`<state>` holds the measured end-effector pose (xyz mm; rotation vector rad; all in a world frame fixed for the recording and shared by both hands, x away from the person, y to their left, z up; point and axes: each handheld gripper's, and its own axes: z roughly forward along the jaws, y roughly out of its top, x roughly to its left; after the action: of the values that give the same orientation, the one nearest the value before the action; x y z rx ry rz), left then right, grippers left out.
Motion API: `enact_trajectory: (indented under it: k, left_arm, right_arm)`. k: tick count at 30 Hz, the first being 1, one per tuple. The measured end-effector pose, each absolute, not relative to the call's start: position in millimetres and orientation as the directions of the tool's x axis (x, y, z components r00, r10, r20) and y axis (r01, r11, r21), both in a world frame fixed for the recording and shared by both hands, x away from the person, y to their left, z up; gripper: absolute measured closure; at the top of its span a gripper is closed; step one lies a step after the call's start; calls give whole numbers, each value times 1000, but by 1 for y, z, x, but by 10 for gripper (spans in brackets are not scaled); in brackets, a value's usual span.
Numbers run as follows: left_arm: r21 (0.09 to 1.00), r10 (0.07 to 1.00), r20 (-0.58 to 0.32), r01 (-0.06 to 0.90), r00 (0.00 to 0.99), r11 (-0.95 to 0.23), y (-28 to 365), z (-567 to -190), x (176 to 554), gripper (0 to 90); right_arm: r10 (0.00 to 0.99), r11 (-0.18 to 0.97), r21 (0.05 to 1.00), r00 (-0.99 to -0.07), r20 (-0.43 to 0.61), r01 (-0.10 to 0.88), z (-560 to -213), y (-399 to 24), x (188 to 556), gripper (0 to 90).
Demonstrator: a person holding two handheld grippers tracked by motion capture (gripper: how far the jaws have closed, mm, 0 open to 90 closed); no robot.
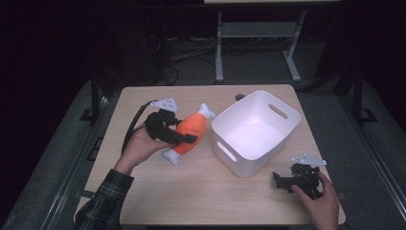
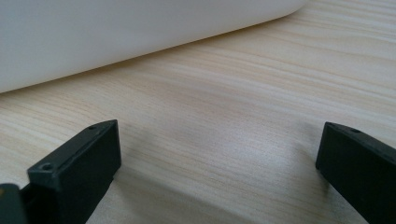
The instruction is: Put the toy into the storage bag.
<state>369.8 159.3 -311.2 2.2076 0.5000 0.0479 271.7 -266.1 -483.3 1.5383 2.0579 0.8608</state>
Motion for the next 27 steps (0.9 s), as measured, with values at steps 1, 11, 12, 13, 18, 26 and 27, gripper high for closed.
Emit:
enact_trajectory:
  k: [1,11,12,13,18,26,27]
  left_arm:
    - [759,366,-131,331,921,-561,157,-309,371,366]
    - [759,342,-114,304,933,-576,138,-292,388,367]
    - [761,341,-114,303,933,-574,137,-290,389,367]
    - [762,337,-114,300,935,-574,135,-289,391,367]
    - [767,327,-102,283,940,-575,122,-281,399,367]
    - [768,318,-102,278,943,-577,101,-274,413,369]
    - [769,318,-103,278,942,-575,99,-274,416,369]
  right_arm:
    - [956,192,698,-293,26,690,-483,-266,272,0]
    - [956,193,698,-293,26,690,-483,-266,272,0]
    - [955,195,699,-295,24,688,-483,-266,272,0]
    - [956,194,699,-294,25,689,-483,-266,272,0]
    - [956,192,698,-293,26,690,-483,-266,272,0]
    - [956,193,698,-293,25,690,-483,-266,272,0]
    - [956,192,698,-292,25,690,-483,-266,272,0]
